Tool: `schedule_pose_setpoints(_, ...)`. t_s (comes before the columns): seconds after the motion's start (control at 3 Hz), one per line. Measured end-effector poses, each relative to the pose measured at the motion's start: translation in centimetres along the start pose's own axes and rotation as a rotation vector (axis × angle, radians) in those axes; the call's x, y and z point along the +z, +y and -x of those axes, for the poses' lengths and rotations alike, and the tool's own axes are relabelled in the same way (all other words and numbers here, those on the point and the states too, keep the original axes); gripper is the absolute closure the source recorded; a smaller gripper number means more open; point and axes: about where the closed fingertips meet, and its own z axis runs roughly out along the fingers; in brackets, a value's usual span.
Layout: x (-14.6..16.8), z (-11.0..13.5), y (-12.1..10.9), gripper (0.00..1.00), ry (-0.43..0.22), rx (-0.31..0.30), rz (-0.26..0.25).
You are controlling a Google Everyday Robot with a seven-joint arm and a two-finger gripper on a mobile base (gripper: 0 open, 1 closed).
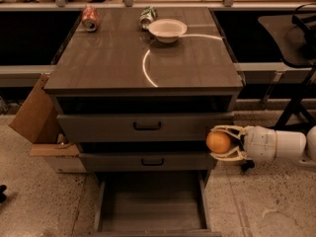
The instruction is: Pick orange from bottom drawer and place on counter
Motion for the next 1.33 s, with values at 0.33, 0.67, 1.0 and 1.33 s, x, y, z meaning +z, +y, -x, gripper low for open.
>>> schedule_pose_setpoints(0.33, 0.0, 0.0, 0.0, 1.00, 0.000, 0.000, 0.000)
schedule_pose_setpoints(0.67, 0.2, 1.0, -1.2, 1.00, -0.029, -0.016, 0.000)
schedule_pose_setpoints(1.0, -0.4, 3.8, -4.7, 1.00, -0.076, -0.066, -0.024)
schedule_pose_setpoints(1.33, -1.6, 6.2, -8.3, 1.00, -0.088, -0.114, -0.071)
